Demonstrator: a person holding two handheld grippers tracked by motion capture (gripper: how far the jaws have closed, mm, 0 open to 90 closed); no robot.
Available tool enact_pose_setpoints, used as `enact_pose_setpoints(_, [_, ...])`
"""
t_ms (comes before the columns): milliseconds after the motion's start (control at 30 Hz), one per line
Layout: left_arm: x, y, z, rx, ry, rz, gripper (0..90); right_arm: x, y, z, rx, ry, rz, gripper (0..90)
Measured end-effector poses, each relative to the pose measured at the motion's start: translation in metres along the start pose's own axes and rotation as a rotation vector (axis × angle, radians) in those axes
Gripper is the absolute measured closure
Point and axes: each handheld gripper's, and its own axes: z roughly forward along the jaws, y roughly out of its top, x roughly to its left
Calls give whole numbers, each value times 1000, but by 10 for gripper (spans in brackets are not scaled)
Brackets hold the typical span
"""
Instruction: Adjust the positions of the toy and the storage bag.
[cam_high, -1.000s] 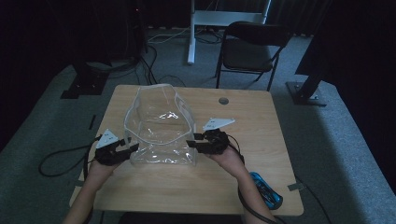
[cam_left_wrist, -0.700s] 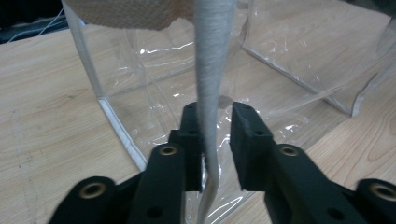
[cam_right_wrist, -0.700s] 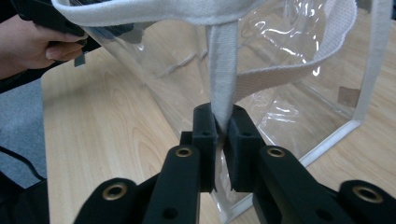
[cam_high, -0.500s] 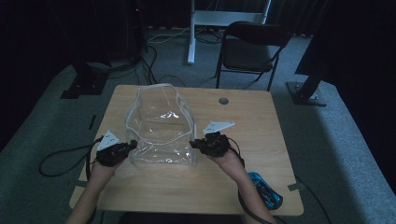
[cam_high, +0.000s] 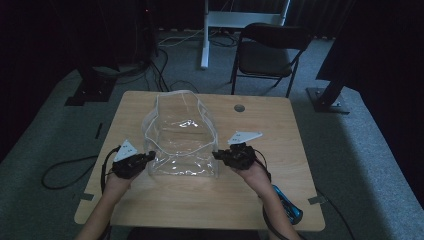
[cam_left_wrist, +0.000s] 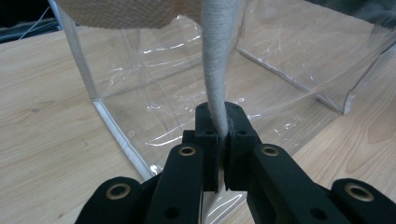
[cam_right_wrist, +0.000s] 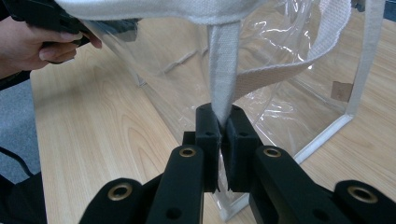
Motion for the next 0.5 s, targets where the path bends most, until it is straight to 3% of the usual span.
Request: enact_pose_setpoints(500, [-23,14,24,6,-64,38,870,-13,-17,-31,4,-51,21,854])
